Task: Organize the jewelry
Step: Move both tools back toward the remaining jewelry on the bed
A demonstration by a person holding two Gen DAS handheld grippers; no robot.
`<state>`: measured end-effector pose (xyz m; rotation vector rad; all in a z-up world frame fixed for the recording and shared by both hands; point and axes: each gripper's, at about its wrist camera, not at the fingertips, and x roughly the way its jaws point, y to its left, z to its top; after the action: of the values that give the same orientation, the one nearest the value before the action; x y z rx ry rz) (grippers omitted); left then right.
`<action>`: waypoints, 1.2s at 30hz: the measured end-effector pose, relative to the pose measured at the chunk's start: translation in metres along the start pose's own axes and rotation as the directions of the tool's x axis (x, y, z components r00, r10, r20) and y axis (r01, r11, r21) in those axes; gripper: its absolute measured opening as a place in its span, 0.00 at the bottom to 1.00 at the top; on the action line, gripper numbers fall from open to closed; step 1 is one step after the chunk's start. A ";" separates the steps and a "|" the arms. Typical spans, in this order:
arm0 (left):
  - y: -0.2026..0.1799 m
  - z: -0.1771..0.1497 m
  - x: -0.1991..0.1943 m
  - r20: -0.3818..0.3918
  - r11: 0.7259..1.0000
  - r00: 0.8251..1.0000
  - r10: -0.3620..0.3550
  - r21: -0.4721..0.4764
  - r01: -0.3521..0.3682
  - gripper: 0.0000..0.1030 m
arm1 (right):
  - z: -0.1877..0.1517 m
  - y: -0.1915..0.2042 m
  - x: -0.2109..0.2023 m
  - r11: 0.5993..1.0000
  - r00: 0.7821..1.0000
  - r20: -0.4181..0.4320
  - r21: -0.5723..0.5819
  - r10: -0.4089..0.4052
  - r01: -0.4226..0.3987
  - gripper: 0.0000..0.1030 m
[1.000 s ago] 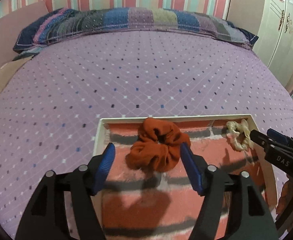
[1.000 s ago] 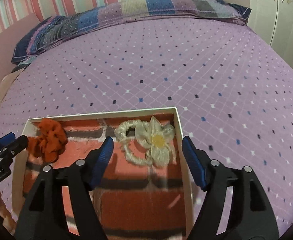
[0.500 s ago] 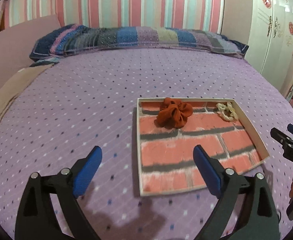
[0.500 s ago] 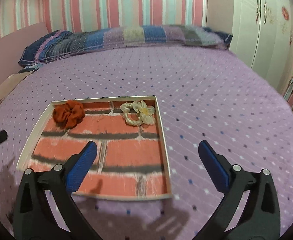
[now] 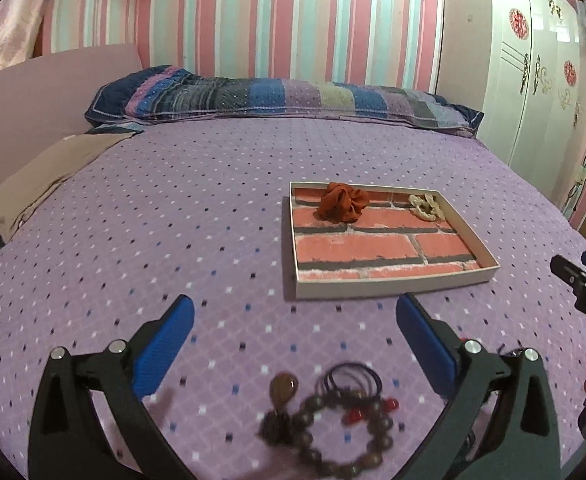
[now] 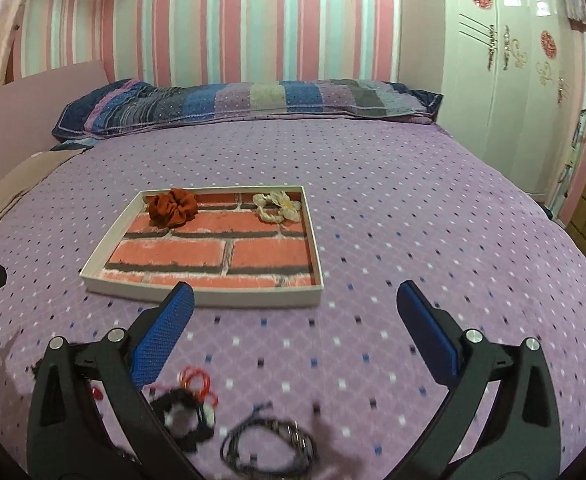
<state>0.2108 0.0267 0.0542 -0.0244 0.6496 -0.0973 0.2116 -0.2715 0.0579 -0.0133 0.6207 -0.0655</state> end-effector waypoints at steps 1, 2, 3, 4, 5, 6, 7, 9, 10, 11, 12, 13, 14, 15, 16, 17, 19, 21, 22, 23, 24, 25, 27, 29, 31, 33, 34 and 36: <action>0.001 -0.004 -0.005 -0.002 1.000 1.000 -0.008 -0.010 0.008 0.96 | -0.004 -0.001 -0.007 1.000 1.000 0.003 -0.003 -0.010 0.010 0.96; 0.001 -0.009 -0.011 -0.003 1.000 1.000 -0.019 -0.020 0.018 0.96 | -0.008 -0.002 -0.012 1.000 1.000 0.007 -0.004 -0.016 0.016 0.96; 0.000 -0.012 -0.015 -0.001 1.000 1.000 -0.022 -0.022 0.022 0.96 | -0.013 -0.004 -0.019 1.000 1.000 0.010 -0.002 -0.022 0.023 0.96; -0.001 -0.017 -0.021 0.003 0.999 1.000 -0.024 -0.021 0.024 0.96 | -0.018 -0.005 -0.024 1.000 1.000 0.012 0.002 -0.028 0.028 0.96; -0.001 -0.018 -0.024 0.005 1.000 1.000 -0.022 -0.018 0.022 0.96 | -0.024 -0.006 -0.029 0.999 0.999 0.010 0.007 -0.040 0.040 0.96; -0.002 -0.022 -0.029 0.008 1.000 1.000 -0.013 -0.011 0.013 0.96 | -0.028 -0.007 -0.032 0.999 0.999 0.006 0.007 -0.052 0.052 0.96; -0.002 -0.026 -0.033 0.010 1.000 1.000 -0.009 -0.006 0.009 0.96 | -0.032 -0.007 -0.035 0.997 0.997 0.002 0.003 -0.072 0.072 0.96; -0.002 -0.033 -0.039 0.012 1.000 1.000 -0.004 -0.006 0.004 0.96 | -0.043 -0.007 -0.045 0.995 0.995 0.014 -0.010 -0.098 0.098 0.96; -0.001 -0.036 -0.042 0.015 1.000 1.000 -0.003 -0.007 0.003 0.96 | -0.046 -0.008 -0.047 0.995 0.994 0.020 -0.013 -0.103 0.104 0.96; 0.000 -0.041 -0.046 0.021 1.000 1.000 0.000 -0.012 0.000 0.96 | -0.051 -0.008 -0.052 0.994 0.994 0.027 -0.013 -0.109 0.109 0.96; 0.000 -0.044 -0.048 0.021 1.000 1.000 0.001 -0.016 -0.001 0.96 | -0.054 -0.009 -0.053 0.994 0.994 0.028 -0.012 -0.110 0.110 0.96; 0.001 -0.049 -0.051 0.017 1.000 1.000 -0.001 -0.023 0.001 0.96 | -0.058 -0.010 -0.056 0.994 0.994 0.027 -0.009 -0.109 0.110 0.96; 0.002 -0.053 -0.052 0.011 1.000 1.000 -0.007 -0.030 0.007 0.96 | -0.061 -0.011 -0.058 0.994 0.994 0.028 -0.005 -0.107 0.108 0.96; 0.002 -0.057 -0.053 0.007 0.999 1.000 -0.010 -0.033 0.010 0.96 | -0.065 -0.011 -0.060 0.994 0.994 0.033 -0.003 -0.107 0.107 0.96; 0.003 -0.060 -0.054 0.004 0.999 1.000 -0.009 -0.035 0.009 0.96 | -0.069 -0.011 -0.063 0.994 0.994 0.037 -0.003 -0.105 0.105 0.96; 0.003 -0.065 -0.055 -0.002 0.999 1.000 -0.006 -0.039 0.006 0.96 | -0.072 -0.012 -0.064 0.994 0.994 0.035 0.001 -0.106 0.106 0.96; 0.002 -0.072 -0.054 -0.012 0.999 1.000 -0.014 -0.044 0.013 0.96 | -0.079 -0.016 -0.067 0.994 0.994 0.026 0.015 -0.110 0.110 0.96; 0.001 -0.080 -0.054 -0.023 0.998 1.000 -0.020 -0.055 0.018 0.96 | -0.088 -0.019 -0.068 0.994 0.994 0.017 0.029 -0.109 0.108 0.96; 0.000 -0.084 -0.053 -0.028 0.998 0.999 -0.026 -0.059 0.024 0.96 | -0.092 -0.021 -0.067 0.993 0.994 0.005 0.032 -0.113 0.112 0.96; -0.003 -0.089 -0.052 -0.037 0.998 0.999 -0.034 -0.062 0.032 0.96 | -0.097 -0.023 -0.066 0.993 0.993 -0.005 0.035 -0.115 0.115 0.96; -0.005 -0.093 -0.051 -0.045 0.998 0.998 -0.038 -0.061 0.036 0.96 | -0.101 -0.024 -0.064 0.993 0.994 -0.015 0.036 -0.112 0.113 0.96; -0.007 -0.095 -0.050 -0.051 0.998 0.998 -0.039 -0.060 0.036 0.96 | -0.105 -0.024 -0.063 0.993 0.993 -0.023 0.034 -0.112 0.112 0.96; -0.011 -0.101 -0.047 -0.056 0.998 0.998 -0.041 -0.059 0.038 0.96 | -0.114 -0.024 -0.062 0.993 0.992 -0.038 0.027 -0.117 0.118 0.96; -0.014 -0.107 -0.045 -0.063 0.997 0.997 -0.044 -0.059 0.040 0.96 | -0.123 -0.025 -0.059 0.992 0.991 -0.049 0.025 -0.124 0.125 0.96; -0.016 -0.114 -0.042 -0.074 0.997 0.996 -0.044 -0.060 0.040 0.96 | -0.131 -0.026 -0.057 0.992 0.991 -0.059 0.028 -0.122 0.124 0.96; -0.017 -0.120 -0.039 -0.083 0.998 0.996 -0.040 -0.056 0.036 0.96 | -0.137 -0.027 -0.054 0.992 0.990 -0.067 0.032 -0.123 0.126 0.96; -0.018 -0.122 -0.037 -0.089 0.998 0.995 -0.039 -0.051 0.035 0.96 | -0.140 -0.027 -0.053 0.991 0.990 -0.066 0.034 -0.127 0.129 0.96; -0.018 -0.126 -0.034 -0.102 0.998 0.994 -0.041 -0.049 0.036 0.96 | -0.144 -0.028 -0.049 0.990 0.989 -0.071 0.040 -0.132 0.135 0.96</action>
<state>0.1066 0.0127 -0.0245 -0.0777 0.7548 -0.1214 0.0863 -0.2951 -0.0296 -0.0097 0.6859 -0.2098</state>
